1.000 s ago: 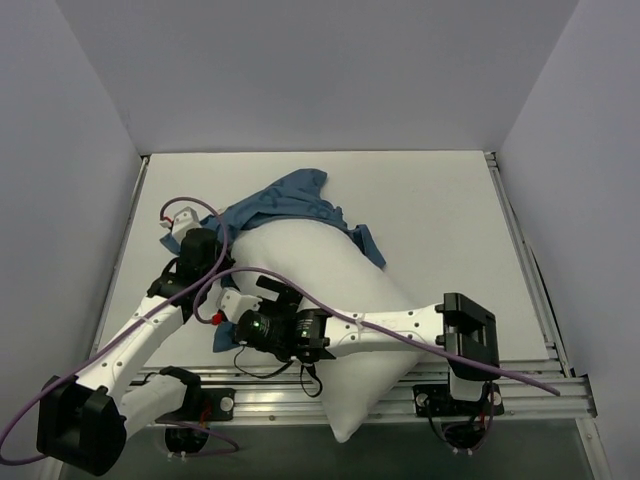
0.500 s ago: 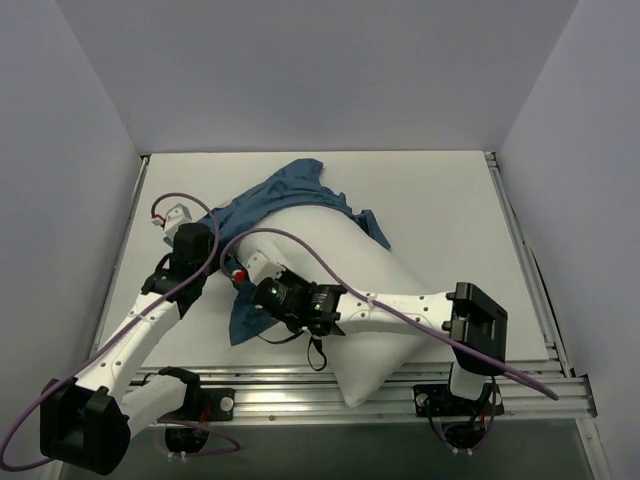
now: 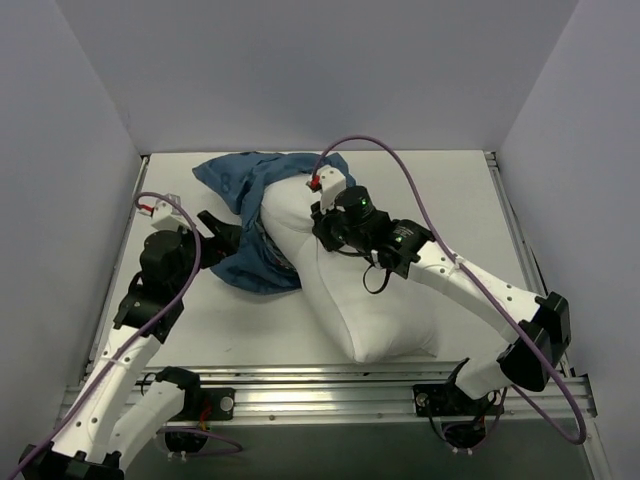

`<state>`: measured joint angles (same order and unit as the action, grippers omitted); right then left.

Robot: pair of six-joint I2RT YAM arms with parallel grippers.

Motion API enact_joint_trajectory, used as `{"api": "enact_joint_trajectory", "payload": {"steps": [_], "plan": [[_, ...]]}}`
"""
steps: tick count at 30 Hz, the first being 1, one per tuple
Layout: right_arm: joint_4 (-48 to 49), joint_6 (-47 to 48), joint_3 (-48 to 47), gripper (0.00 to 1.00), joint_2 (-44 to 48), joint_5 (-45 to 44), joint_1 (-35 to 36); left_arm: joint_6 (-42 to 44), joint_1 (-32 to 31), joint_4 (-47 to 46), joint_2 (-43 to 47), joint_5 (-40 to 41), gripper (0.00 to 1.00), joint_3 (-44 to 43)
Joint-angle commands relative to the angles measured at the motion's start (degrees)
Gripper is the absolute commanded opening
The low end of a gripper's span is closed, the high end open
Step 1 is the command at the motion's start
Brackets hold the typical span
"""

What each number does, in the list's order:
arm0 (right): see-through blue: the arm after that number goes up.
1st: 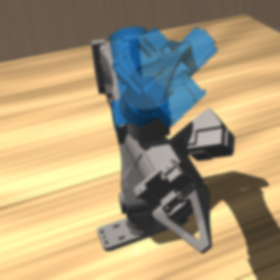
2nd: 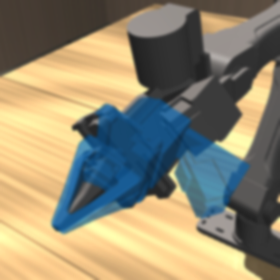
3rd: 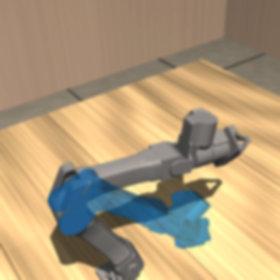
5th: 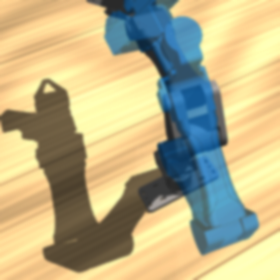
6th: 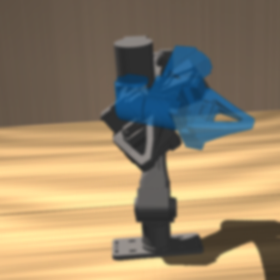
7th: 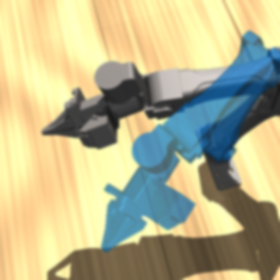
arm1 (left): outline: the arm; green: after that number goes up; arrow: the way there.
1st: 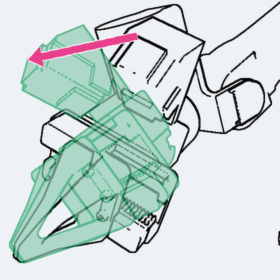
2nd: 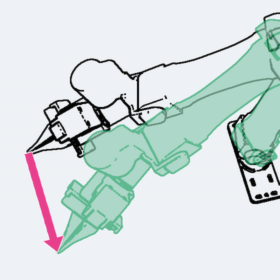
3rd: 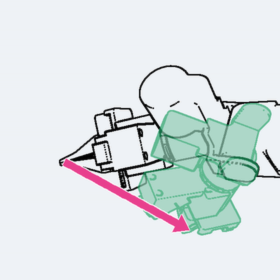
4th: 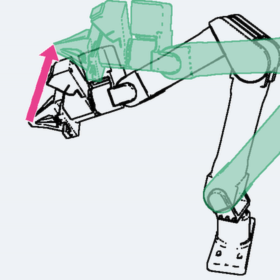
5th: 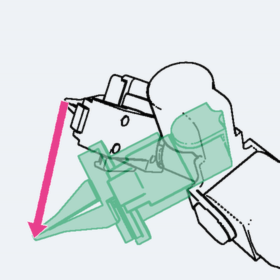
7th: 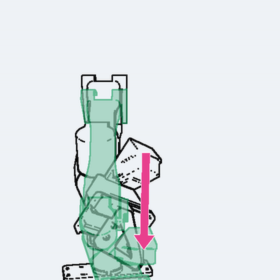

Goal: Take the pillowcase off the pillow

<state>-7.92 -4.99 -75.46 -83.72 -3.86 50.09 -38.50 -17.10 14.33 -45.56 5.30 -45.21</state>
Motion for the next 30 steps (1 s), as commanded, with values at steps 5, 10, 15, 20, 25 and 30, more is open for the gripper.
{"api": "enact_joint_trajectory", "payload": {"steps": [5, 10, 15, 20, 25, 30], "plan": [[5.2, -1.95, -2.06, 0.0, 5.15, 21.07, -3.5, 1.23, -0.56, -9.92, -7.77, -4.34, 0.9, 4.16], [6.25, -3.18, -0.39, 0.0, 5.76, 24.16, -4.12, 0.88, -3.27, -17.92, -18.13, -2.5, 0.87, 2.33], [6.08, -3.62, -0.48, 0.0, 6.9, 26.0, -4.99, 2.73, -6.1, -17.05, -26.23, 7.41, 0.68, -1.19], [1.78, -2.39, -0.83, 0.0, 8.66, 26.27, -5.43, 1.33, -5.66, -15.31, -26.51, 20.95, 0.26, -1.46], [-3.14, -0.37, -0.39, 0.0, 13.49, 28.89, -7.02, -4.81, -3.12, -9.24, -26.42, 34.31, 0.24, -3.04], [-9.3, 2.7, -0.48, 0.0, 18.05, 35.05, -8.51, -11.15, 0.05, -9.14, -27.3, 38.46, 0.27, -2.51]]}}
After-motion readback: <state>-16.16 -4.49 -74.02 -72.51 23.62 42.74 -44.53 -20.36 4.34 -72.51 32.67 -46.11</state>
